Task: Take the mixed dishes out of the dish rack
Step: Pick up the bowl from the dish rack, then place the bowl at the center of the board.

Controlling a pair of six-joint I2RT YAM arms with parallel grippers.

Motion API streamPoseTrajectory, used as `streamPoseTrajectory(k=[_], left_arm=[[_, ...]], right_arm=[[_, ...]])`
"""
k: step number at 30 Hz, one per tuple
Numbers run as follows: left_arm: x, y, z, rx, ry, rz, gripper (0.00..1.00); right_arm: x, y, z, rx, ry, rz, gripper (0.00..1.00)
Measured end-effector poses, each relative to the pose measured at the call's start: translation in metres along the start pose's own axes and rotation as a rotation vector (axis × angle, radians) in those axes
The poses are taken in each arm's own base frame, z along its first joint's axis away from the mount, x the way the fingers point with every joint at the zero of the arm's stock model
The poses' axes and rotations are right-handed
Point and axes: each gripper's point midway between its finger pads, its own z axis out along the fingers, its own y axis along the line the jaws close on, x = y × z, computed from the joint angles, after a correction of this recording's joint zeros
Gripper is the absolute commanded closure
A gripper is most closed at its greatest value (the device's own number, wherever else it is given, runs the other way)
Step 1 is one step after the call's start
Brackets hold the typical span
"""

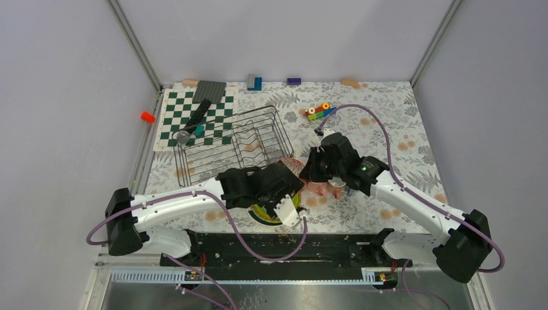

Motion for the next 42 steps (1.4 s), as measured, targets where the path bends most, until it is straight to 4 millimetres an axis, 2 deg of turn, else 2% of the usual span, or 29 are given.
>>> streamPoseTrajectory(k=[7,10,14,21,24,26,28,31,33,38,40,42], left_arm=[[-0.001,0.022,-0.007,-0.105,-0.022,-0.062,0.01],[-0.006,0.038,-0.020,-0.216,-0.075,-0.127,0.01],[-0.007,0.043,-0.041,-0.336,-0.159,-0.250,0.01],[-0.001,0.049,-0.080,-0.569,-0.337,-0.722,0.01],[0.004,0.057,-0.106,-0.693,-0.450,-0.982,0.01],[0.010,0.070,-0.131,-0.807,-0.552,-1.129,0.01],[0.021,0.081,-0.157,-0.925,-0.647,-1.277,0.01],[0.046,0.087,-0.176,-1.048,-0.718,-1.491,0.01],[0.066,0.087,-0.170,-1.086,-0.703,-1.610,0.01],[0.131,0.069,-0.129,-1.118,-0.571,-1.902,0.01],[0.151,0.053,-0.111,-1.104,-0.523,-2.003,0.01],[0.158,0.041,-0.098,-1.073,-0.513,-2.074,0.01]], right_arm=[[-0.001,0.004,-0.008,-0.029,-0.024,-0.007,1.00],[0.001,0.003,-0.010,-0.037,-0.037,-0.004,1.00],[-0.007,0.009,-0.019,-0.071,-0.086,-0.010,1.00],[-0.025,0.018,-0.037,-0.124,-0.204,-0.007,1.00],[-0.031,0.015,-0.040,-0.115,-0.252,0.002,1.00],[-0.025,0.008,-0.038,-0.094,-0.247,-0.004,1.00],[-0.012,-0.003,-0.033,-0.066,-0.212,-0.011,1.00],[0.007,-0.018,-0.029,-0.027,-0.166,-0.014,1.00],[0.013,-0.023,-0.031,-0.017,-0.154,-0.017,1.00],[0.019,-0.026,-0.039,-0.029,-0.160,-0.032,1.00],[0.025,-0.028,-0.040,-0.034,-0.145,-0.039,1.00],[0.034,-0.031,-0.040,-0.038,-0.120,-0.048,1.00]])
